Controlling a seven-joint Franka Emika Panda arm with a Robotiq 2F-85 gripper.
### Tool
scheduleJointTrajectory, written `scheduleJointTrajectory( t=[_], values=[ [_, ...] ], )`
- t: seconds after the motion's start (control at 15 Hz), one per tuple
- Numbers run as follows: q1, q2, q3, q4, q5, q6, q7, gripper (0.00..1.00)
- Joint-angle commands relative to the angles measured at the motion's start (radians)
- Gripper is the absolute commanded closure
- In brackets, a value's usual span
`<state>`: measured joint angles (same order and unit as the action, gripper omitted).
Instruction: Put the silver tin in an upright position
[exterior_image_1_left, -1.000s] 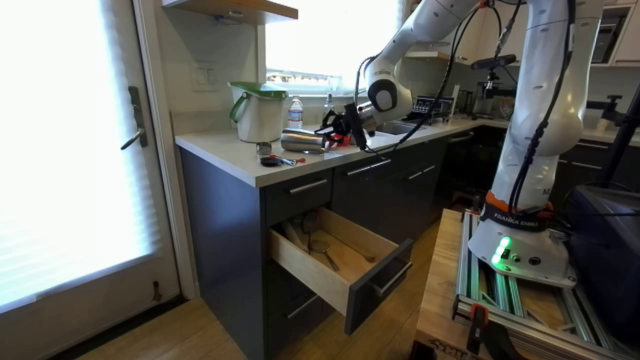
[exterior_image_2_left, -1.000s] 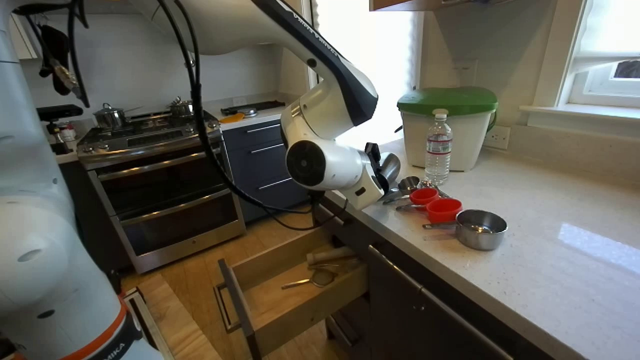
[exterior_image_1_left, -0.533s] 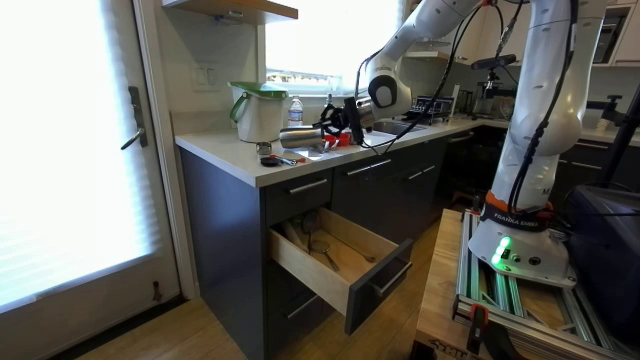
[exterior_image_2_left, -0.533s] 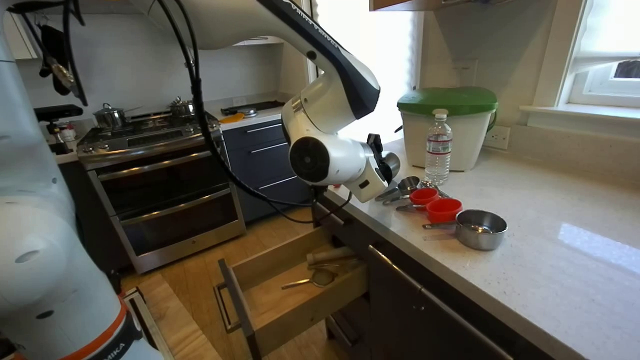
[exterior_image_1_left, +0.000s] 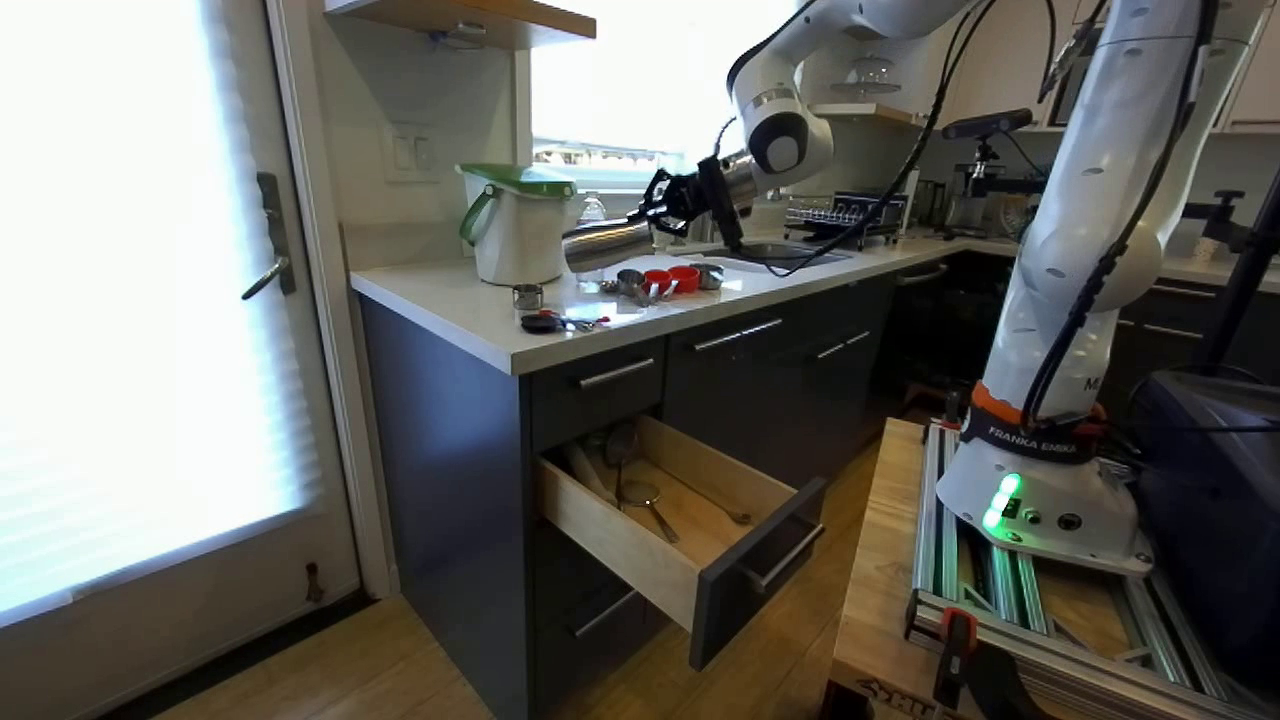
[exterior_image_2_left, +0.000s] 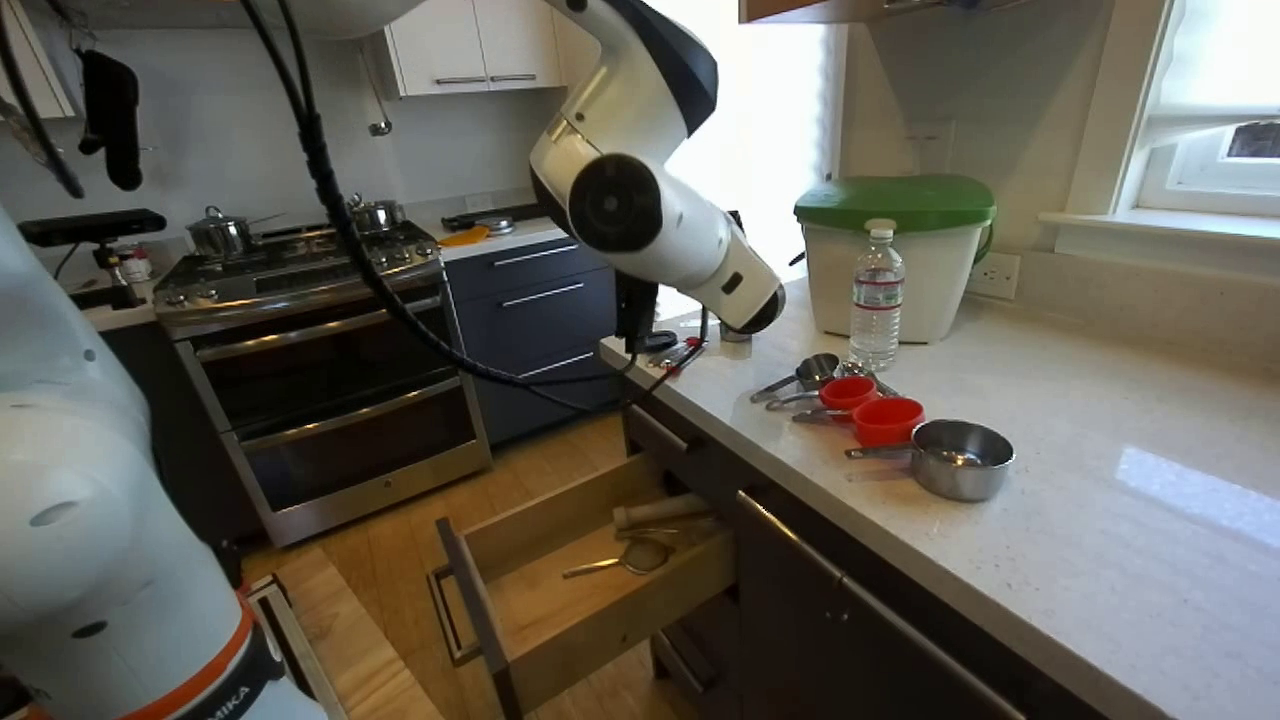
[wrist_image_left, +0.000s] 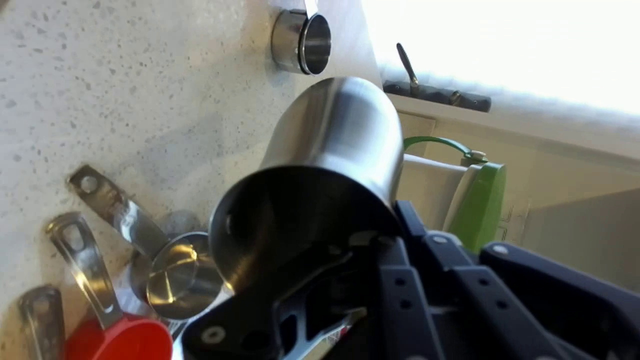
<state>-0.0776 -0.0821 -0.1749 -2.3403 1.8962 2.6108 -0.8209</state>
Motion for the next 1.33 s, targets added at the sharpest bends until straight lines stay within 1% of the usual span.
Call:
scheduleJointTrajectory(
  t=[0.0, 0.2, 0.27, 0.33, 0.47, 0.67, 0.8, 0.87, 0.93, 1.0, 1.07, 1.27],
  values=[
    [0.008, -0.081, 0.089, -0.023, -0.281, 0.16, 0.189, 0.99],
    [0.029, -0.058, 0.17, -0.006, -0.53, 0.283, 0.384, 0.99],
    [0.033, -0.044, 0.187, -0.007, -0.612, 0.305, 0.438, 0.99],
    [-0.033, -0.032, 0.26, -0.009, -0.695, 0.318, 0.493, 0.99],
    [-0.107, -0.015, 0.322, -0.021, -0.861, 0.336, 0.579, 0.99],
    [-0.254, -0.033, 0.377, -0.067, -1.107, 0.345, 0.674, 0.99],
    [-0.368, -0.065, 0.402, -0.074, -1.27, 0.298, 0.739, 0.99],
    [-0.405, -0.092, 0.398, -0.055, -1.352, 0.243, 0.784, 0.99],
    [-0.421, -0.117, 0.385, -0.021, -1.434, 0.169, 0.834, 0.99],
    [-0.418, -0.139, 0.368, 0.023, -1.467, 0.085, 0.849, 0.99],
    [-0.283, -0.151, 0.223, 0.063, -1.506, 0.019, 0.867, 0.99],
    [-0.206, -0.189, 0.137, 0.225, -1.511, -0.218, 0.883, 0.99]
  ],
)
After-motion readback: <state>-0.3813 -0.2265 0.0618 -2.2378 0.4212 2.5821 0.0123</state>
